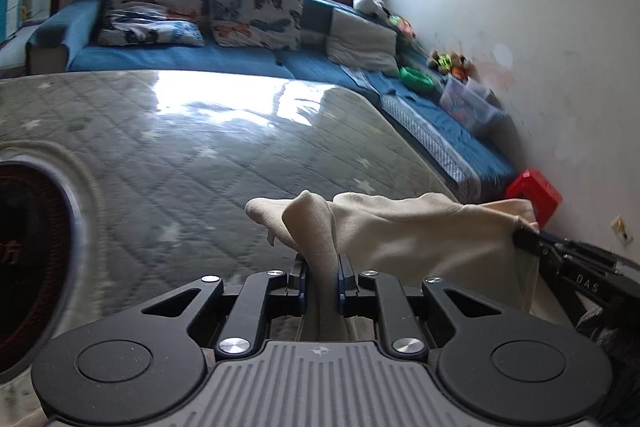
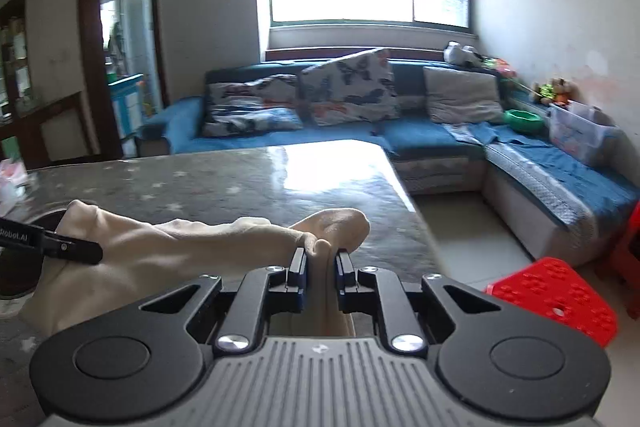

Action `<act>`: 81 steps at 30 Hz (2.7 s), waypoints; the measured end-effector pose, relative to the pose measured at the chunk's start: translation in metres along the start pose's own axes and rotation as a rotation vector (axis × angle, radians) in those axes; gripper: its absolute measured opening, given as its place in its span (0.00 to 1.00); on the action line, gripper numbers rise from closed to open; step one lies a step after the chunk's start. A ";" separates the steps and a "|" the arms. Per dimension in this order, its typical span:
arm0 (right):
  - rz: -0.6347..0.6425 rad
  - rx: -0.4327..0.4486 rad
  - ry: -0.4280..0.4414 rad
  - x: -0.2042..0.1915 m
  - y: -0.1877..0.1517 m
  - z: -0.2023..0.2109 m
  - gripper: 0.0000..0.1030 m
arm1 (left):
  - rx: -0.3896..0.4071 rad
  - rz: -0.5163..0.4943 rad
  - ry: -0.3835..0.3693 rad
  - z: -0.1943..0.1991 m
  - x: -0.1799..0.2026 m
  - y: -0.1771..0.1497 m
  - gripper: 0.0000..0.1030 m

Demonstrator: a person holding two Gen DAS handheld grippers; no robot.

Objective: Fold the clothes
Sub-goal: 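Lift the folded sweatshirt with both grippers and carry it across the table, then lower the sweatshirt onto the table and open both grippers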

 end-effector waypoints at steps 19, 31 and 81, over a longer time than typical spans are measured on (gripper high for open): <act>-0.037 -0.079 -0.088 0.040 -0.022 -0.026 0.18 | -0.090 -0.106 0.120 -0.030 0.009 -0.017 0.36; -0.024 -0.146 0.040 -0.008 -0.034 -0.054 0.33 | -0.043 -0.191 0.073 -0.038 0.032 0.006 0.39; 0.094 -0.146 0.024 -0.044 -0.086 0.013 0.73 | -0.039 -0.360 0.062 -0.009 0.057 -0.064 0.58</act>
Point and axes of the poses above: each gripper's, at about its wrist camera, not at the fingertips, and z roughly against the way its jaws point, x to its right, y to its top, the point moved 10 cm from there along -z, roughly the way its jaws point, and after that the axes turned 8 degrees about -z, right-handed, at the moved point
